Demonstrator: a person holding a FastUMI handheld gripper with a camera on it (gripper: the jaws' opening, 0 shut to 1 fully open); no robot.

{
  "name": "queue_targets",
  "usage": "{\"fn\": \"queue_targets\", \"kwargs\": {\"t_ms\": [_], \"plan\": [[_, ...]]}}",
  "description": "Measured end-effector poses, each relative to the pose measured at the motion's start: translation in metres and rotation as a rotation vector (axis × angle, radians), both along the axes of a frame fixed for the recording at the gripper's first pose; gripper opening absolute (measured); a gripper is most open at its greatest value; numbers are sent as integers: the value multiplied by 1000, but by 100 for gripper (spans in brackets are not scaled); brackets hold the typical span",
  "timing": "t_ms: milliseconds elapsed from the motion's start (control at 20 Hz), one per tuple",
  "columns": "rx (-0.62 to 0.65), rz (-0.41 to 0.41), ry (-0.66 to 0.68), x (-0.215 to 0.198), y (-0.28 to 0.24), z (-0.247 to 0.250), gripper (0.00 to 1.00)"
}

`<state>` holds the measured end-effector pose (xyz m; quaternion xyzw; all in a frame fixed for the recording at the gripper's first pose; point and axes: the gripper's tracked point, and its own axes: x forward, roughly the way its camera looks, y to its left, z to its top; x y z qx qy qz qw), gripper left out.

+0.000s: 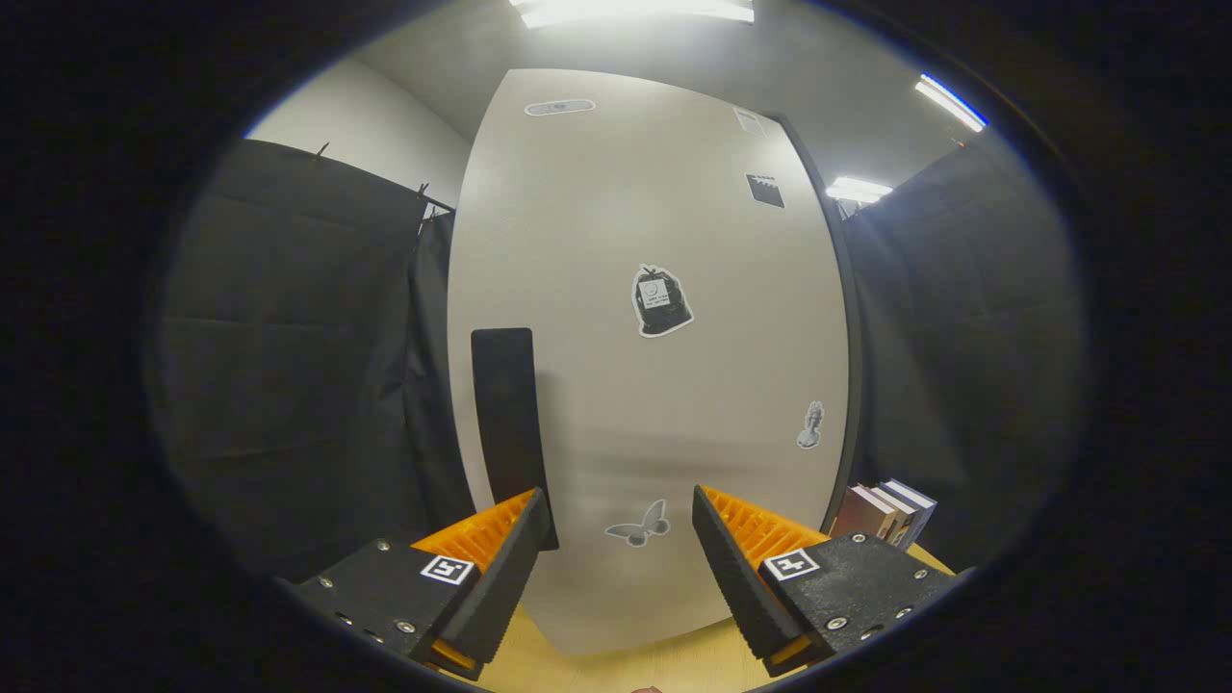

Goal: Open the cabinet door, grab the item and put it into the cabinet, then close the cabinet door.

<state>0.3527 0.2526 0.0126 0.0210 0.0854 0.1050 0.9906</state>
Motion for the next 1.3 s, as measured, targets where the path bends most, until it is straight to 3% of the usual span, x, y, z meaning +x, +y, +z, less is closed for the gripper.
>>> {"fn": "queue_targets", "kwargs": {"t_ms": [350, 750, 1300], "plan": [[6, 4, -31, -44, -29, 22, 93], [-27, -68, -88, -125, -85, 47, 93], [-55, -154, -95, -213, -108, 21, 93]]}}
